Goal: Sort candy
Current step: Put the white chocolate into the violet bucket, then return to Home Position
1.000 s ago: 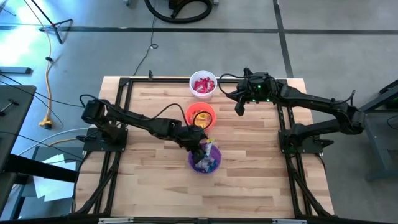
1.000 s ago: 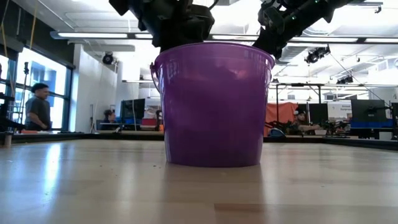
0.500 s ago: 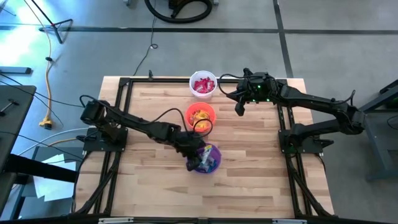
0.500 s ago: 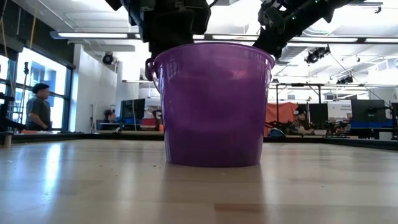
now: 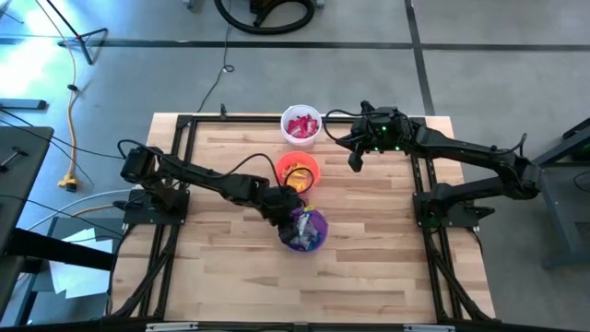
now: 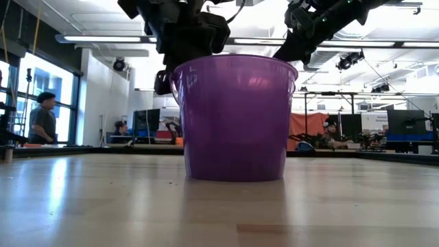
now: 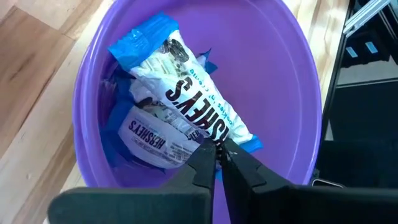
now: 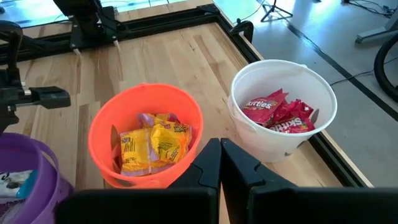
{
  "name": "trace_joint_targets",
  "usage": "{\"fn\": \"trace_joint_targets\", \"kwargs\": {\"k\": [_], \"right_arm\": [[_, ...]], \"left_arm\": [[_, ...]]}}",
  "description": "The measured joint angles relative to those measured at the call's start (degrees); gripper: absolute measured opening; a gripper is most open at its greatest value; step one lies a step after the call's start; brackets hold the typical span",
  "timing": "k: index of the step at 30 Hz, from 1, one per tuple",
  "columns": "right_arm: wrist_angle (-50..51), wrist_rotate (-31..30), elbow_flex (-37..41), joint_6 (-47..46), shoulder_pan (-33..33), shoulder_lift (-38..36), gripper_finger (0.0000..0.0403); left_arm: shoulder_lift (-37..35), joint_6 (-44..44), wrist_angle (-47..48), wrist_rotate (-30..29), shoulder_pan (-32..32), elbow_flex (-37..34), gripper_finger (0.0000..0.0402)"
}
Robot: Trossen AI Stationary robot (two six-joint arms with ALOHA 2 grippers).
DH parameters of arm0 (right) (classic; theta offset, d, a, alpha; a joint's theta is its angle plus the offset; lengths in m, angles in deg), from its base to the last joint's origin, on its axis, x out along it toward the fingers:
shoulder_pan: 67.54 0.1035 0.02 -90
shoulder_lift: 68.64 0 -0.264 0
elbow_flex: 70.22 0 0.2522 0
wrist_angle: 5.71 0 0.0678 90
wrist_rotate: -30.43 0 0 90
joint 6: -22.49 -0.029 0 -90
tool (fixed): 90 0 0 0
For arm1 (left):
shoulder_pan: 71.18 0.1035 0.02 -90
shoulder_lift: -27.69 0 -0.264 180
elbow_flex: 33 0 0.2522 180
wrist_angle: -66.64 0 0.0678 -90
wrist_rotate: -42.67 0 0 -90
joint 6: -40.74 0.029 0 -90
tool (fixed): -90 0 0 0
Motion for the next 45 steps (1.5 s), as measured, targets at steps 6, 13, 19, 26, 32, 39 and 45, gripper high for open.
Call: {"fn": "trace_joint_targets", "kwargs": {"k": [6,13,19,26,32,39,45], "right_arm": [[0.0,0.0,0.0,0.4,0.0,0.0,0.0000],[0.0,0.0,0.0,1.4,0.0,0.0,0.0000],[0.0,0.0,0.0,2.0,0.0,0.0,0.0000],[0.0,0.0,0.0,2.4,0.0,0.0,0.0000],[0.0,-0.1,0.0,3.1,0.0,0.0,0.0000],[-0.4,-1.2,0.0,3.9,0.0,0.0,0.0000],[-6.4,-0.6,2.7,3.2,0.4,-0.2,0.0000]], "left_arm": [[0.0,0.0,0.0,0.0,-0.2,0.0,0.0031],[0.0,-0.8,-0.2,-1.4,-0.2,0.0,0.0075],[-3.5,3.9,-0.4,-1.6,-0.2,-0.1,0.0094],[-11.4,13.4,0.1,-10.5,-0.2,0.0,0.0075],[-18.0,23.2,-3.6,-18.1,0.8,-2.5,0.0026],[-26.9,26.9,-13.0,-12.0,6.7,-13.5,0.0002],[-31.8,27.1,-23.8,-5.9,14.0,-23.3,0.0000]]}}
